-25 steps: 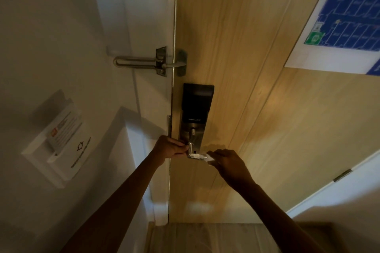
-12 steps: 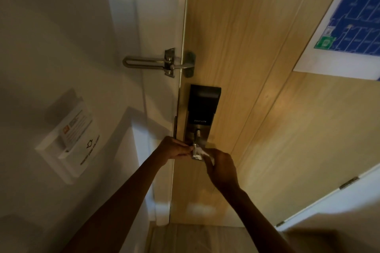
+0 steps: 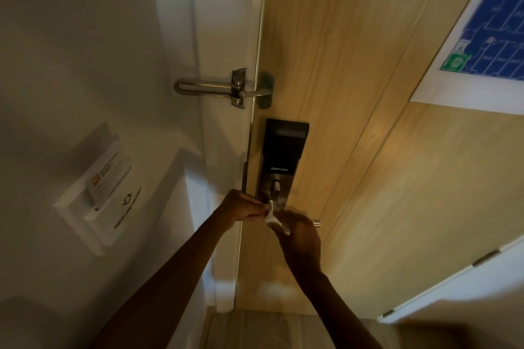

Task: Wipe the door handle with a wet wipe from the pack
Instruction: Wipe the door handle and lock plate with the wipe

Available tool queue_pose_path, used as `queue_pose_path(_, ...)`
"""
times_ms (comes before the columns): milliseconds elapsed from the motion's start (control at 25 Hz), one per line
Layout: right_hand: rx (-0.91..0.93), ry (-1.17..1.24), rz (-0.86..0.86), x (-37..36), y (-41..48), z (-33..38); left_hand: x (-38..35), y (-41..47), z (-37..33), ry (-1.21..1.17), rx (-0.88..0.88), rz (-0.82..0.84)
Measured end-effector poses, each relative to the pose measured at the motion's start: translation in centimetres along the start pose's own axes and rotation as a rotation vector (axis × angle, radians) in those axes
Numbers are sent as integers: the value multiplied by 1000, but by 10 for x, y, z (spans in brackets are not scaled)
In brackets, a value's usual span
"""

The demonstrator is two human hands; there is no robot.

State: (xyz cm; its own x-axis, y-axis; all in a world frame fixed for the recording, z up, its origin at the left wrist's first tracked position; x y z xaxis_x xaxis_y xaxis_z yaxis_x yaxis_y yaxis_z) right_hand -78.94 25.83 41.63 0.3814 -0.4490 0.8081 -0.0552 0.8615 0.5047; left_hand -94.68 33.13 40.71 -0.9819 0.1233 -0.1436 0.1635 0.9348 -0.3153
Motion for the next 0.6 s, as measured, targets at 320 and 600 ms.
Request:
queue_pose_path(320,253,-203,177,32,12,-29,-2,-1,-1,9,9,-5)
queue_pose_path(600,132,-225,358,51,47,-94,0,-1,1,-19,-6,26)
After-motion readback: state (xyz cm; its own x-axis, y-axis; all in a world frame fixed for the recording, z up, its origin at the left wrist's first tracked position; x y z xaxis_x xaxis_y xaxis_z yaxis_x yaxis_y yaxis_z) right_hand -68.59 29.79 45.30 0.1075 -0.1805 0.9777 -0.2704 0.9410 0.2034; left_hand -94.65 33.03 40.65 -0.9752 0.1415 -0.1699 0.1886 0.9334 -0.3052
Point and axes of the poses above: each hand's wrist, its own y-axis towards the middle knuckle, its own x-axis out of the back of the hand, z = x × y, the point moved 6 cm from there along y, towards the middle knuckle, and after that the axes turned 15 degrees about -y, right-handed, at the moved point
